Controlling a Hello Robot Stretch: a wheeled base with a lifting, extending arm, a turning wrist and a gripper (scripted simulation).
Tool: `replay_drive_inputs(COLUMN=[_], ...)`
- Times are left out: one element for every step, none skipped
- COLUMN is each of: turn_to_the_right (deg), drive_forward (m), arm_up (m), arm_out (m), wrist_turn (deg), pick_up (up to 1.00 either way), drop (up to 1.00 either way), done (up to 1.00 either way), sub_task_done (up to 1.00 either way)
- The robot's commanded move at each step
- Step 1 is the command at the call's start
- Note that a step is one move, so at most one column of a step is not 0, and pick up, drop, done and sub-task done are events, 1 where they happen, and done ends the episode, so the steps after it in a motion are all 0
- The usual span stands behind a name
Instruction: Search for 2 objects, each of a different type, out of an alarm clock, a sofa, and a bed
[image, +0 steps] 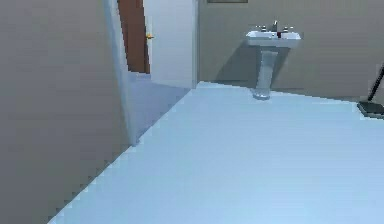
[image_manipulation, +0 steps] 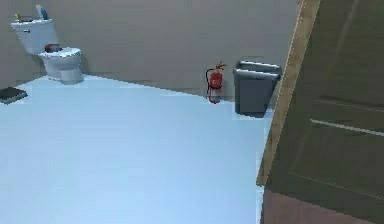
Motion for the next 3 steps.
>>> replay_drive_inputs(turn_to_the_right=[45.0, 45.0, 15.0], drive_forward=[0.0, 0.0, 0.0], arm_up=[0.0, 0.0, 0.0], arm_out=[0.0, 0.0, 0.0], wrist_turn=[0.0, 0.0, 0.0], pick_up=[0.0, 0.0, 0.0], drop=[0.0, 0.0, 0.0], done=[0.0, 0.0, 0.0], sub_task_done=[0.0, 0.0, 0.0])
